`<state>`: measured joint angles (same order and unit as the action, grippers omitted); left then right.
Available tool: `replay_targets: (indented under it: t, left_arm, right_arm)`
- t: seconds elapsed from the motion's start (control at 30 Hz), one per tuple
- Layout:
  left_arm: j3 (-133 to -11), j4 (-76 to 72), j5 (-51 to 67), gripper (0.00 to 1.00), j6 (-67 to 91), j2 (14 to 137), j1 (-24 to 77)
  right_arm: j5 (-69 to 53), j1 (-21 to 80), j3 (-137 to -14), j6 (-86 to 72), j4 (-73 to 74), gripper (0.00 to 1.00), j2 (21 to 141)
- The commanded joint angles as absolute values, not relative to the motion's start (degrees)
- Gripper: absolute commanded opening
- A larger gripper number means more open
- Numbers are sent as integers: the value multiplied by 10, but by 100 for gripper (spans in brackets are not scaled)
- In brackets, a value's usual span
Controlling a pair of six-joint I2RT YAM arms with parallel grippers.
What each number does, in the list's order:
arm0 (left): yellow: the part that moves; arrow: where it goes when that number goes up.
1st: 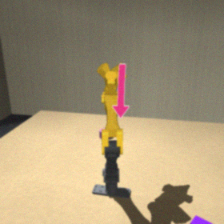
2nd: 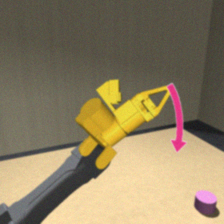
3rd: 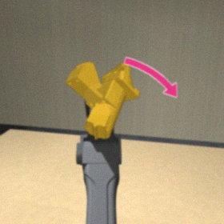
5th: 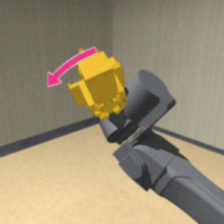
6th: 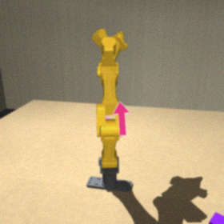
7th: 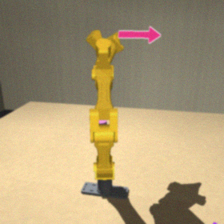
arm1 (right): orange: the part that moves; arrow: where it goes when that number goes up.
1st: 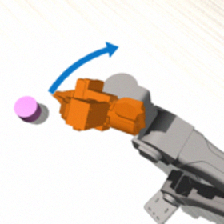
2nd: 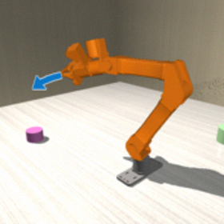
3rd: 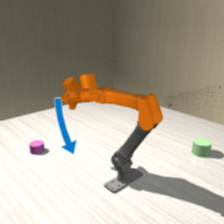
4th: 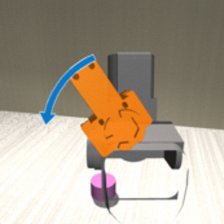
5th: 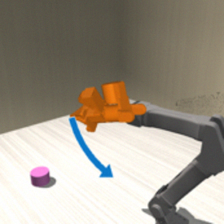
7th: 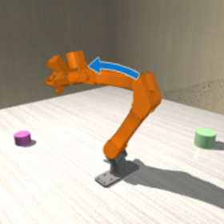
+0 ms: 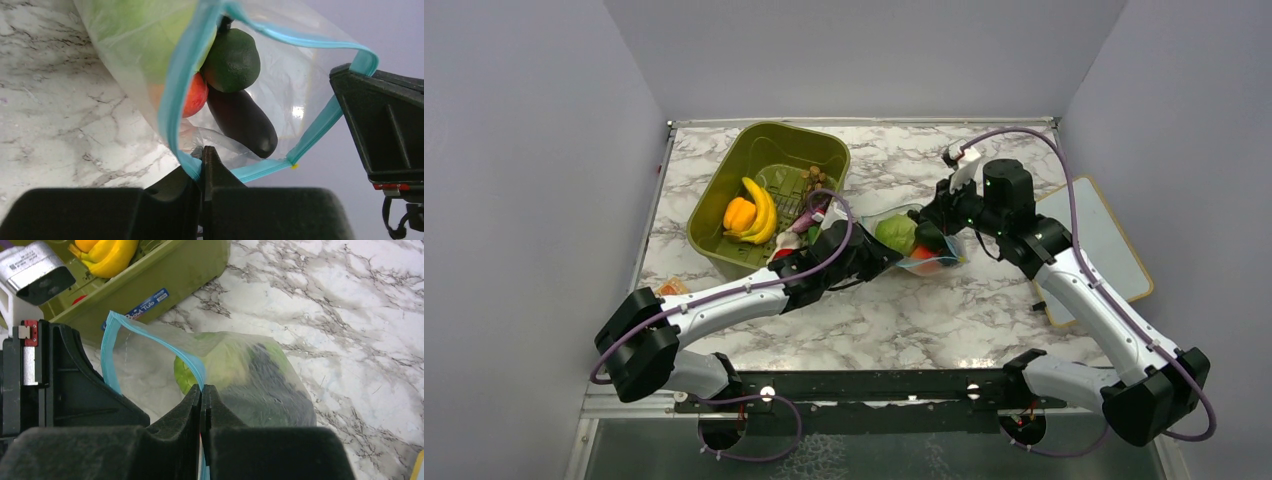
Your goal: Open the zip-top bag and remove the fake food
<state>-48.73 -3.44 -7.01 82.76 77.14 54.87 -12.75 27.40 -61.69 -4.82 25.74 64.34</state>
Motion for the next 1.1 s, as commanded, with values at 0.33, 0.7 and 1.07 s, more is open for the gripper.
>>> replay_targets:
  t: [0.33,0.7,1.07]
  left_arm:
    - [-520,-18,-73,0,753,751,552]
    - [-524,-15,-68,0,746,755,551]
    - [-597,20,-58,0,635,777,550]
  right_arm:
    - [-205,277,-621,71,270,50,664]
    - [-212,278,-621,120,183,52,687]
    - [15,277,-626,44,166,1,664]
